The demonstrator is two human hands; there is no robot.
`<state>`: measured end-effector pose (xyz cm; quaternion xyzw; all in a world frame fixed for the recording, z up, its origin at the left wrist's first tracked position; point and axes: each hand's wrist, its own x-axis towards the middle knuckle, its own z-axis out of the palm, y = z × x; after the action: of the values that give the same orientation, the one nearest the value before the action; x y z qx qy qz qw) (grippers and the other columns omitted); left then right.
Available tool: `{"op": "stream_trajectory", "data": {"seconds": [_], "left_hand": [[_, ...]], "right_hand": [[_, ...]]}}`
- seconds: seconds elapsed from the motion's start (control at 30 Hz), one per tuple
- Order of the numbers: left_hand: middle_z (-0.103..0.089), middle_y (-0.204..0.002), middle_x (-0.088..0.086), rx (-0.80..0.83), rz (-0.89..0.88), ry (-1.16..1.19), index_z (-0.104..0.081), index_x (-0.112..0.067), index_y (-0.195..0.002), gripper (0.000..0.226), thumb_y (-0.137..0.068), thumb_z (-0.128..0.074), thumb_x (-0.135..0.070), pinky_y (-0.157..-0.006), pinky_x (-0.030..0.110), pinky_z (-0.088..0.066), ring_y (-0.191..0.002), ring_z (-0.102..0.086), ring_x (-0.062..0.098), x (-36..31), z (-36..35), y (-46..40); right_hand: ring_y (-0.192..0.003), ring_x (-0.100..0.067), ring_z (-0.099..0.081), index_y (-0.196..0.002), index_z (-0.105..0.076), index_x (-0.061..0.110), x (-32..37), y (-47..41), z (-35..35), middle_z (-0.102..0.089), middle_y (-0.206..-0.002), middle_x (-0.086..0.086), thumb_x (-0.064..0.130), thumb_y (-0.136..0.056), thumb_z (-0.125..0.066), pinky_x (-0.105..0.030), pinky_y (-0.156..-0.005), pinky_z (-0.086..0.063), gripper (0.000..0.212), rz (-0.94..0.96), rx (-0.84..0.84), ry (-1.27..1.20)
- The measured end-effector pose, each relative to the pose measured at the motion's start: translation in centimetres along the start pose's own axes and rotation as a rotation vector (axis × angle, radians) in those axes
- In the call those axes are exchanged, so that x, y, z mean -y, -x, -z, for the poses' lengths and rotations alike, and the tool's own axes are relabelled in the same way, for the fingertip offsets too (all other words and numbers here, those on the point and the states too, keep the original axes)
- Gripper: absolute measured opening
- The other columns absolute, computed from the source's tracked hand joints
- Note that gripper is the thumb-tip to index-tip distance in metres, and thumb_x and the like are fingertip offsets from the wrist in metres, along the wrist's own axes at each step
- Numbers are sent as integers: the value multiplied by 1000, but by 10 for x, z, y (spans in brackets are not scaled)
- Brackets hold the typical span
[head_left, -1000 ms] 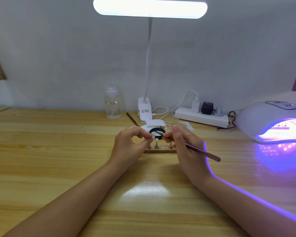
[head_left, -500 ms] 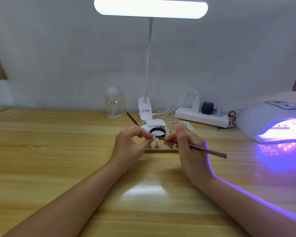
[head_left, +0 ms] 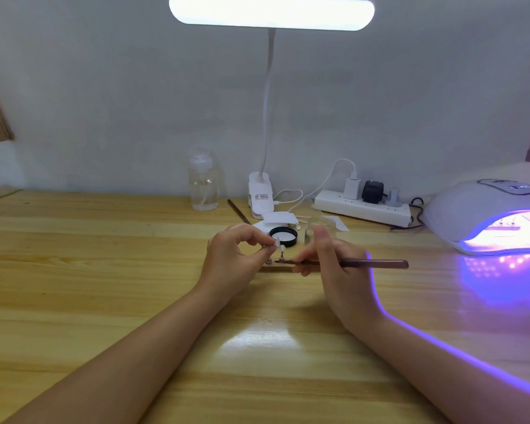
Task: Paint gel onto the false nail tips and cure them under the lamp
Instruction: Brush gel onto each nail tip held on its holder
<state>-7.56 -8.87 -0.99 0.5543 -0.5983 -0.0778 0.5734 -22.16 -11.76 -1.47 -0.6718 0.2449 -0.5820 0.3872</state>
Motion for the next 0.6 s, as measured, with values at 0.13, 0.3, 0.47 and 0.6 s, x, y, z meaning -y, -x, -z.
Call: {"op": "stream_trajectory", "data": {"seconds": [0.13,0.3,0.47,0.6], "left_hand": [[-61,-69,-9,-3,-8,2,-61,-32,-63,29,-70,-76,-7,-76,34,-46,-74,-55,16,1,-1,-1],[-61,-69,-10,-5,-2,-2,-62,-32,-64,28,-70,-76,-9,-75,32,-46,-74,-55,14,2,-1,-2],[-61,-69,-9,-10,-3,1,-60,-33,-63,30,-70,-76,-8,-75,31,-46,-75,-55,15,2,-1,-2],[-62,-70,-11,-9,4,-4,-61,-32,-65,28,-70,-75,-8,-75,27,-45,-76,-56,14,3,0,-3]], "right_hand": [[-68,-3,-63,-73,-68,21,-1,-4,2,-68,-68,5,42,-88,-43,-12,-62,-45,36,64,-24,98],[-57,-9,-64,-62,-67,19,0,-2,0,-67,-58,1,43,-85,-44,-16,-57,-50,40,6,-13,4],[-66,-2,-63,-73,-69,17,-1,-6,0,-68,-68,5,40,-86,-43,-12,-62,-46,37,54,-20,79],[-58,-7,-65,-64,-68,17,0,-3,-2,-68,-59,2,40,-83,-44,-14,-58,-49,38,19,-17,-18]]}}
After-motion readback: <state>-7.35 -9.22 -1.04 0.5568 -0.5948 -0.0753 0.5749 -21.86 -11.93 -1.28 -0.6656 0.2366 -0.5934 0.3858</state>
